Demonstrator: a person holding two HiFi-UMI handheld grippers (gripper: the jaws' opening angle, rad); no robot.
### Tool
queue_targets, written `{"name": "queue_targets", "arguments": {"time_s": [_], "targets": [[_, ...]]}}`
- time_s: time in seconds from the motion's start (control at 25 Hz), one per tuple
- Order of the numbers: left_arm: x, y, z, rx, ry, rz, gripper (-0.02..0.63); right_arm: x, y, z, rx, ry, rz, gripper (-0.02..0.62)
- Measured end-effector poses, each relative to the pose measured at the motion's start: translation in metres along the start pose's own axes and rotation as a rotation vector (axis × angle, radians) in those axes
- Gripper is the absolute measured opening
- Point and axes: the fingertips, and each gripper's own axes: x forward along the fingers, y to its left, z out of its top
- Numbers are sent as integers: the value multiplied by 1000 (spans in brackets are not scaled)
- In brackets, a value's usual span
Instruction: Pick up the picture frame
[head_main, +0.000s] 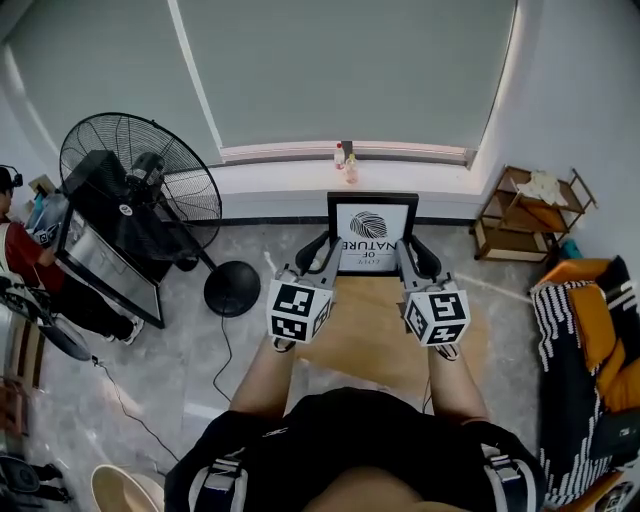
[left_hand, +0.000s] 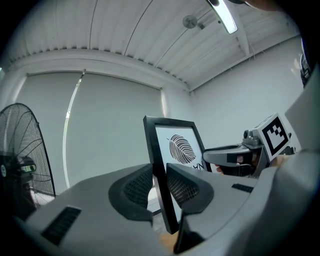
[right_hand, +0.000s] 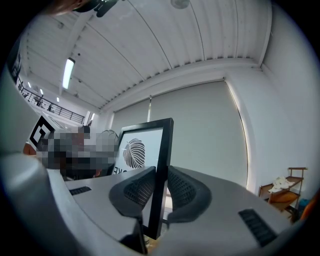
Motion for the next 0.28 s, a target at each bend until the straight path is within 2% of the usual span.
{"name": "queue_targets", "arguments": {"time_s": [0.28], "targets": [[-19,26,-14,-45,6,-25,98,10,32,-6,-16,14,-4,89]]}}
